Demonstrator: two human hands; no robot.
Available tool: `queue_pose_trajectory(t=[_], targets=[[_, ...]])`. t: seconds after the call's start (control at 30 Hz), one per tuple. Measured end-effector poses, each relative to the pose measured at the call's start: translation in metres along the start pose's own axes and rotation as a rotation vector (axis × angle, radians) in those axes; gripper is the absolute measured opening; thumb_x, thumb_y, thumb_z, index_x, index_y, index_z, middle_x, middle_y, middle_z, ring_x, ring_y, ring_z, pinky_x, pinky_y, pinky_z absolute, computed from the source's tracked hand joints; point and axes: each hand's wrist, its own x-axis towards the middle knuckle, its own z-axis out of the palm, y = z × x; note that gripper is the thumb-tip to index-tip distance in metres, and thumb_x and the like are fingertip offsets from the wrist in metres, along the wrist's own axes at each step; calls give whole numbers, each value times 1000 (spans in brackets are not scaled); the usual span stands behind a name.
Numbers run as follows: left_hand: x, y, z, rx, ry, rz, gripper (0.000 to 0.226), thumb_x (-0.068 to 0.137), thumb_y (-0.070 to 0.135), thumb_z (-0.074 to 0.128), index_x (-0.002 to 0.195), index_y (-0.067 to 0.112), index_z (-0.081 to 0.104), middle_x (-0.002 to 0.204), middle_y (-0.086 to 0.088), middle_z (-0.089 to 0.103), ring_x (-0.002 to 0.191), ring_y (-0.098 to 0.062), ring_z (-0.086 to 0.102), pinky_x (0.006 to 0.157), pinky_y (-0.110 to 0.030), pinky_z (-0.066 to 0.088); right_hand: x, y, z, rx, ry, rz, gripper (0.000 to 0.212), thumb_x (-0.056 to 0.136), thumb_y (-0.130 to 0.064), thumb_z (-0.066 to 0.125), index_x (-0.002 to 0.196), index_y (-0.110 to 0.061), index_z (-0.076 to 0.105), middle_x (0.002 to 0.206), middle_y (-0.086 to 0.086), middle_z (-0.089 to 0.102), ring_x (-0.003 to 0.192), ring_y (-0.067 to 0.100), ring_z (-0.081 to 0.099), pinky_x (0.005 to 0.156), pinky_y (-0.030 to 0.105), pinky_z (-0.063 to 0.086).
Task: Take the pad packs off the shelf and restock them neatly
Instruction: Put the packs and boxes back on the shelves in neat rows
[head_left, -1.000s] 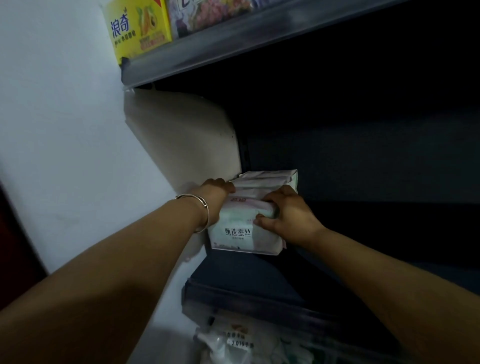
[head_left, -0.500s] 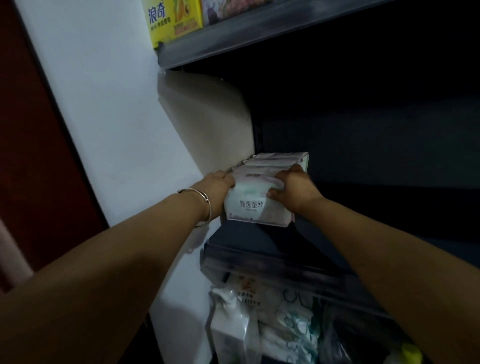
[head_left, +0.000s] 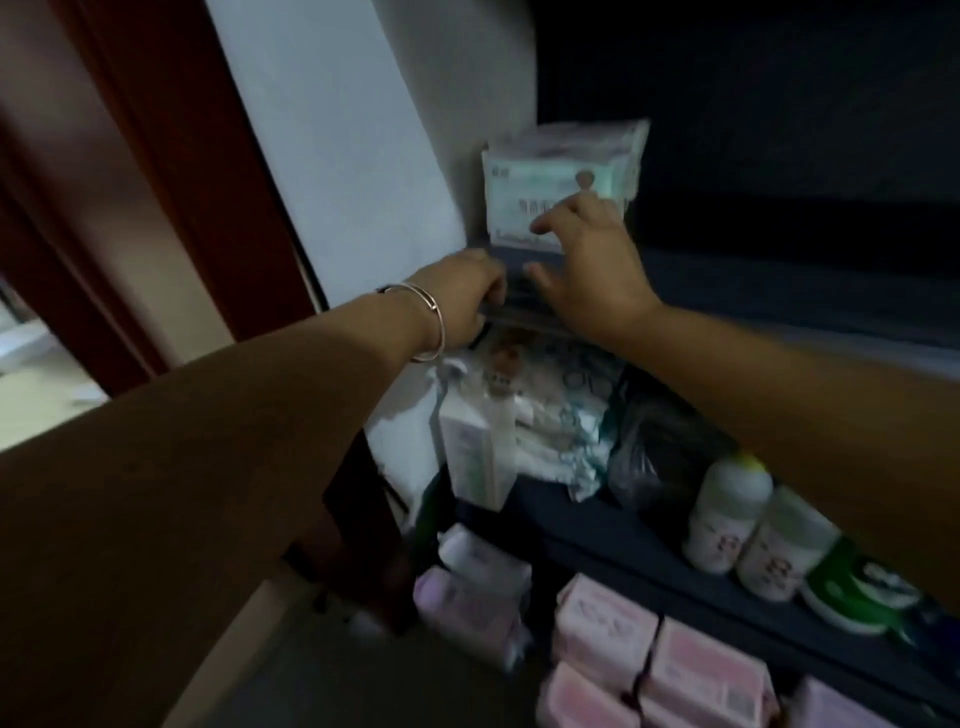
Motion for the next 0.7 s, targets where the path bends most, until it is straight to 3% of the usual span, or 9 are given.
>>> queue_pose_trajectory(t=[0.13,0.33,0.43,0.57,0.7], targets=[[-58,-4,72,-46,-185,-20,29,81,1,56,110,5,58,117,-14,53,106,-29,53,84,-24,36,-89,-3,56,104,-120,-67,26,79,-12,63,102,-2,64,102,18,57,99,35,53,83,33,39],[-122,-30,201,-37,-547,-9,38,76,13,72,111,4,59,120,-18,52,113,-32,52,96,-33,41,-189,14,154,106,-583,132,22,87,-17,60,106,-6,62,108,14,58,101,31,56,81,33,43],[-139,-39,260,34,-653,-40,59,78,21,73,130,10,46,133,-11,42,124,-28,43,104,-34,36,-218,15,203,88,-782,195,34,90,-24,57,120,-7,57,122,15,56,111,30,54,91,33,44],[-152,-46,316,20,-658,-22,68,76,22,74,136,14,40,137,-8,40,126,-25,41,101,-34,38,-243,13,256,79,-893,251,52,92,-34,52,138,-10,45,138,12,49,125,27,46,105,32,37],[-157,-56,353,3,-598,-28,70,74,19,74,135,16,40,138,-4,42,127,-21,40,104,-28,33,-256,20,284,-22,-905,289,60,95,-41,43,146,-13,29,151,9,28,135,29,27,109,34,24]])
